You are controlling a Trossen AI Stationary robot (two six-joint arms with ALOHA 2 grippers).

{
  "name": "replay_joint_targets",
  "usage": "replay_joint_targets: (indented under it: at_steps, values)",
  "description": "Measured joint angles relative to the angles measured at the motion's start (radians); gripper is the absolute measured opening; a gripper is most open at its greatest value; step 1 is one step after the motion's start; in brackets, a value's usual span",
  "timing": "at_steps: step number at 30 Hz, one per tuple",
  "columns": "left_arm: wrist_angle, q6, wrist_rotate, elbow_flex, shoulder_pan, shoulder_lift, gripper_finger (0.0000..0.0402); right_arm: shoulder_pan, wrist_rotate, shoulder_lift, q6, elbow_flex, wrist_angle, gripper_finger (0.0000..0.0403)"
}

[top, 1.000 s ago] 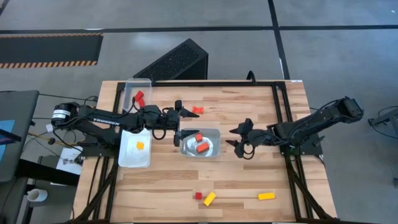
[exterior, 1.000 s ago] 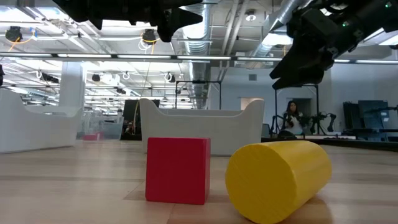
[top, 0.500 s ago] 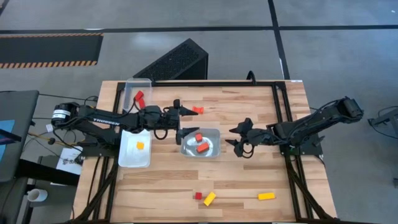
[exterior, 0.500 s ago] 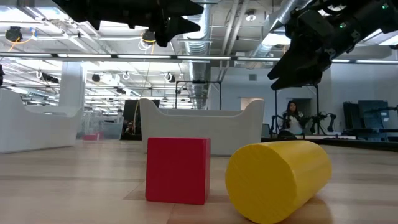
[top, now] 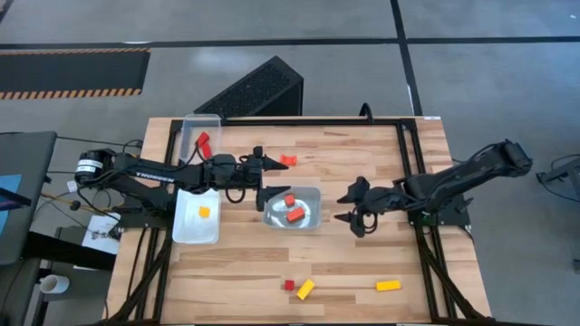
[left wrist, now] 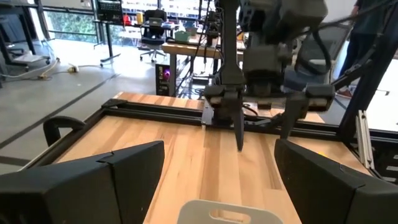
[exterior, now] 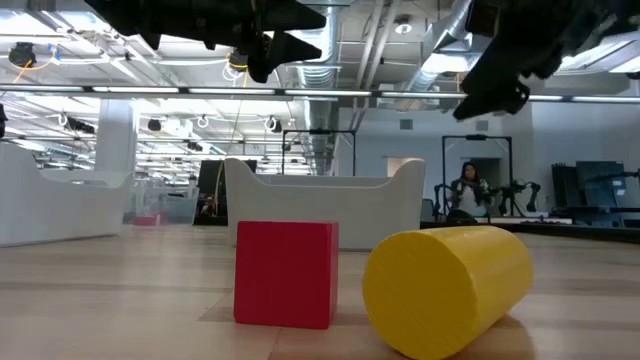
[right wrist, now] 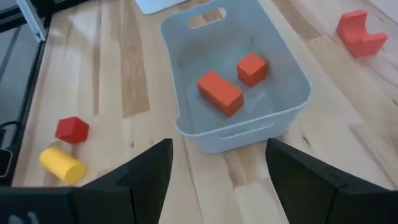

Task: Sort & place blocks by color
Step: Put the right yellow wooden block into the white bin

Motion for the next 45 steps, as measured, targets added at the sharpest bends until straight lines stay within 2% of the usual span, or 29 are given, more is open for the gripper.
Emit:
replay_joint_targets:
  at_steps: [5,10,14,23,32,37,42,45]
  values:
    - [-0.001,0.001,0.001,0.0,0.0,0.0,0.0293,0.021,0.002,0.001,0.007,0.064,-0.13,0.0281]
    - [0.011,0.035,0.0,0.0,0.001,0.0,0.0293,0.054,0.001,0.001,0.032,0.074,-0.172,0.0281]
    - [0.046,0.1,-0.008,0.0,0.026,-0.01,0.0293,0.092,0.002,0.003,0.103,0.074,-0.199,0.0281]
    - [0.089,0.093,0.021,0.001,0.107,-0.029,0.0293,0.187,0.004,0.005,0.246,0.074,-0.252,0.0281]
    - [0.077,0.07,0.021,0.001,0.117,-0.029,0.0293,0.175,0.008,0.005,0.234,0.074,-0.267,0.0281]
    - [-0.006,0.054,0.017,0.001,0.101,-0.029,0.0293,0.138,0.007,0.005,0.172,0.074,-0.267,0.0281]
    - [-0.151,0.062,-0.078,0.0,0.088,-0.108,0.0293,0.101,-0.021,0.005,0.148,0.074,-0.287,0.0281]
    - [-0.171,0.06,-0.088,0.0,0.072,-0.138,0.0293,0.089,-0.046,0.005,0.146,0.074,-0.296,0.0281]
